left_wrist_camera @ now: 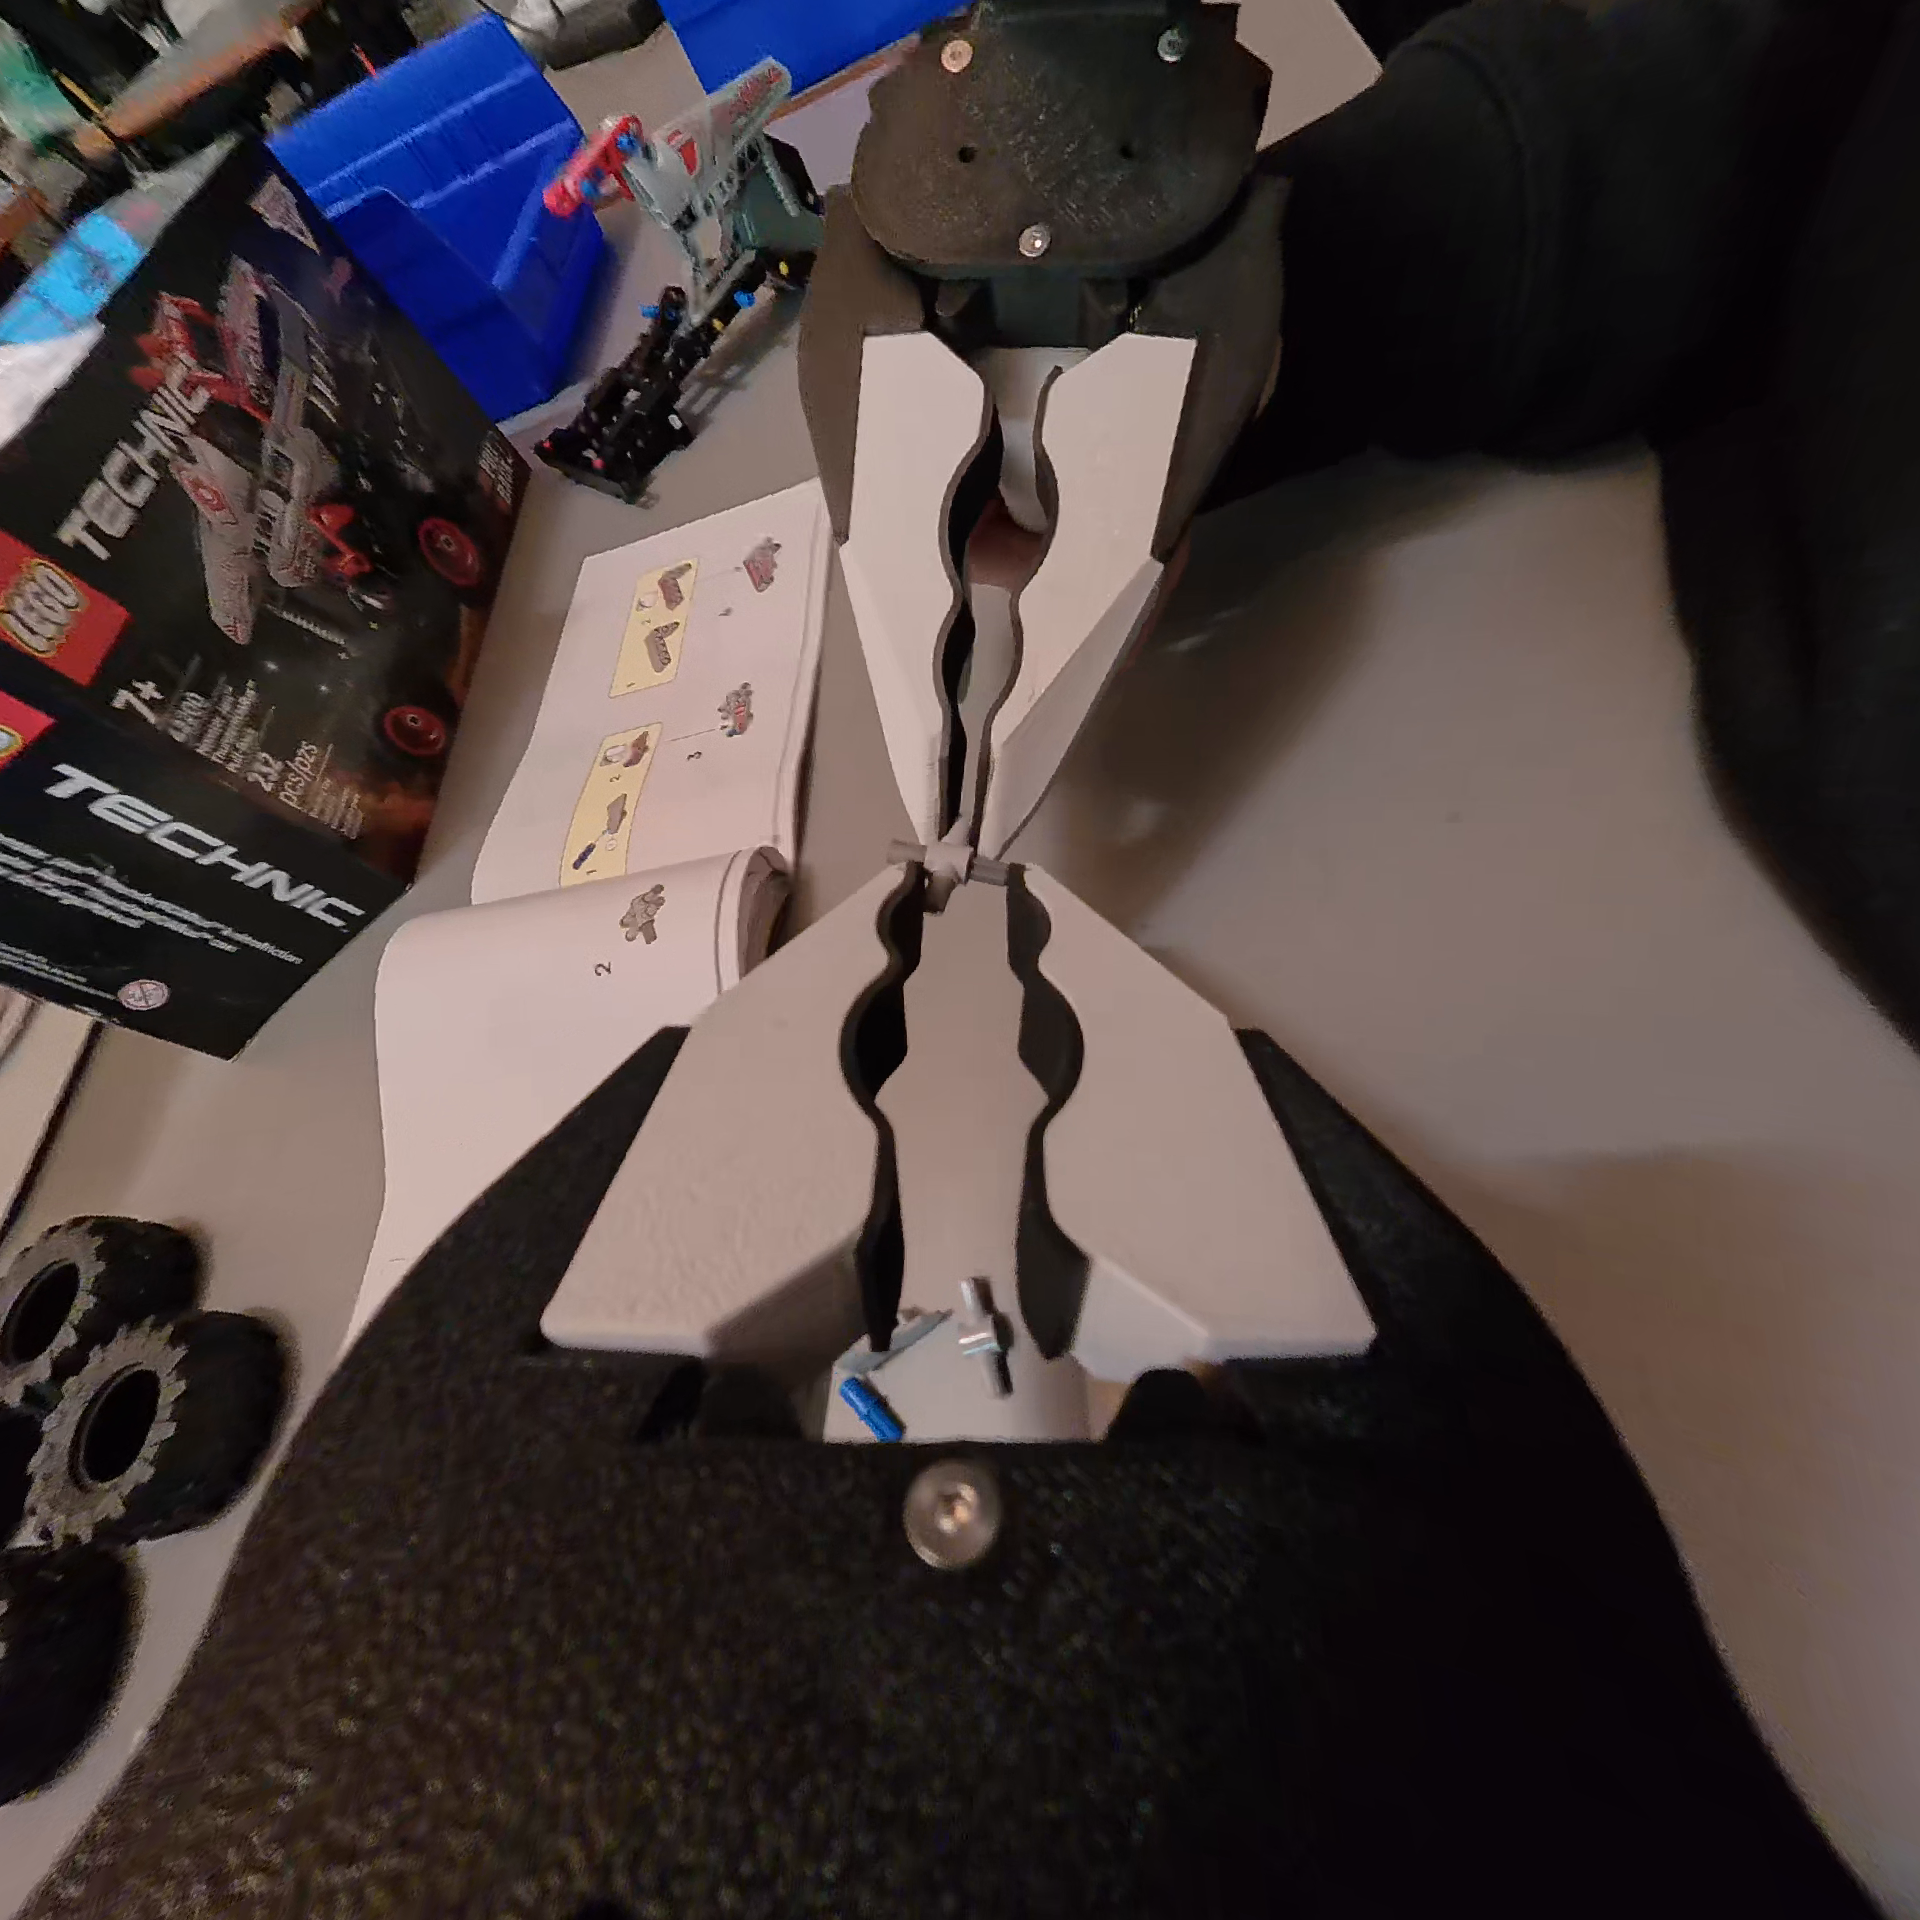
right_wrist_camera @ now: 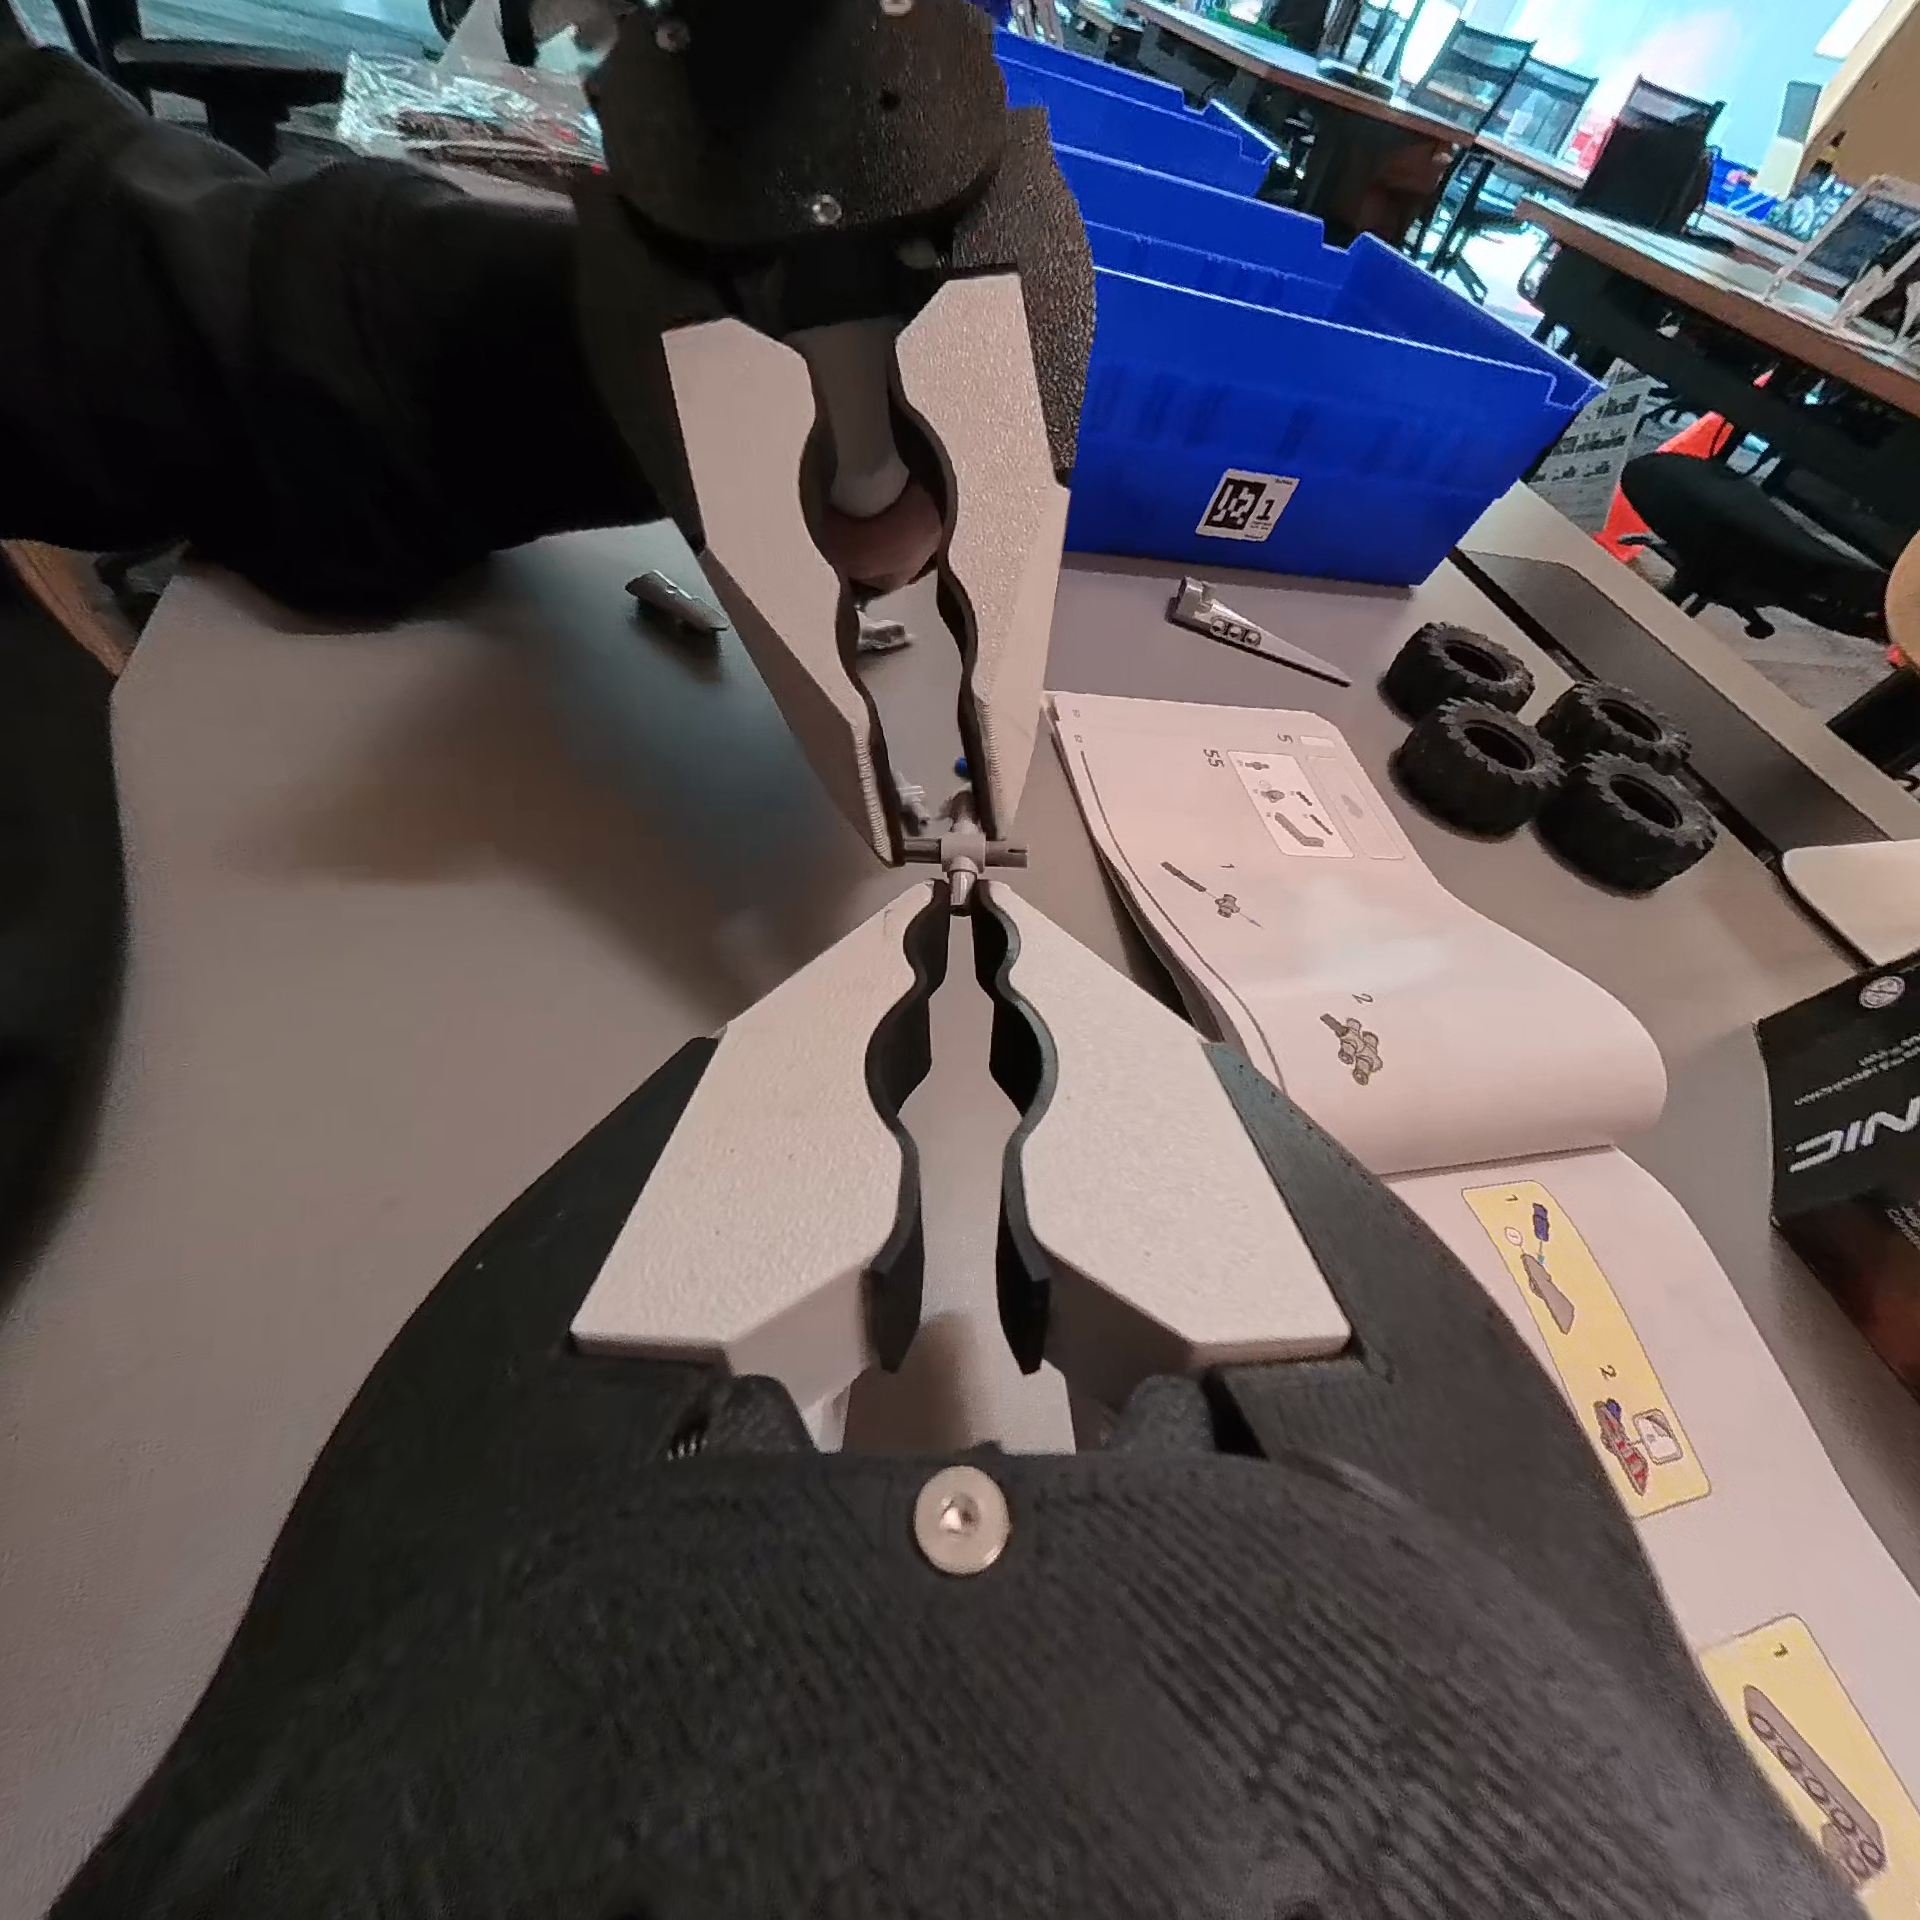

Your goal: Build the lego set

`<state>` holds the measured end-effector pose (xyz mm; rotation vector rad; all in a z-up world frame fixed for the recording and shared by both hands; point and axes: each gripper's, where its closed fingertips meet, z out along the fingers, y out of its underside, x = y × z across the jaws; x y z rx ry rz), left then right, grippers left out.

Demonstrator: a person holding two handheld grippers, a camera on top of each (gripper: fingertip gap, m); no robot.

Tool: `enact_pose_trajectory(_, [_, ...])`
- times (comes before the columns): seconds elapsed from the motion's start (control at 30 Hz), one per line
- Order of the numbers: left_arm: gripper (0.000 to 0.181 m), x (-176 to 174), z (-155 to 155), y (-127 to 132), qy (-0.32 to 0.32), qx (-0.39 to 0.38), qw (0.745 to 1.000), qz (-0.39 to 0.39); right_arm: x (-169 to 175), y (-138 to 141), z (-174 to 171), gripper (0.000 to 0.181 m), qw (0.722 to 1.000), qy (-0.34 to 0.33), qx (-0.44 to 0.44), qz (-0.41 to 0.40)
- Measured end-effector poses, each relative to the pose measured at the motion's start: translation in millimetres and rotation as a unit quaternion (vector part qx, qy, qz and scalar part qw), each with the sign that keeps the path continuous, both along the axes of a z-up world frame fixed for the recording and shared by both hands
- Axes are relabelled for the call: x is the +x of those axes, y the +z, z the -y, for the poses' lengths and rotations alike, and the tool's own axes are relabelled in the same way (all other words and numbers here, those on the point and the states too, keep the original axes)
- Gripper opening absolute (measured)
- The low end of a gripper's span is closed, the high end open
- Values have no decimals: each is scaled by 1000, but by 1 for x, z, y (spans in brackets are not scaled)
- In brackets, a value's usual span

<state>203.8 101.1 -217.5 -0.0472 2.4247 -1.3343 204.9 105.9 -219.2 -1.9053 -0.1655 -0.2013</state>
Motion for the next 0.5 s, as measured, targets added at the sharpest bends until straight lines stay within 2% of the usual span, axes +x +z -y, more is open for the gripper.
enact_pose_trajectory(0.13, [17,4,1,2,6,-23,999,26,5,1,0,2,1000,-19,5,-4])
enact_pose_trajectory(0.17, [24,6,-2,4,11,-25,999,28,7,2,0,2,1000,-28,7,-7])
enact_pose_trajectory(0.23, [24,11,-13,9,35,-25,999,24,14,1,-1,2,998,-55,7,-6])
enact_pose_trajectory(0.33, [18,10,-37,8,68,-13,997,-30,19,-2,-2,2,997,-76,-4,6])
enact_pose_trajectory(0.5, [10,-7,-76,-27,120,75,982,-123,6,-11,-8,2,998,-42,-33,24])
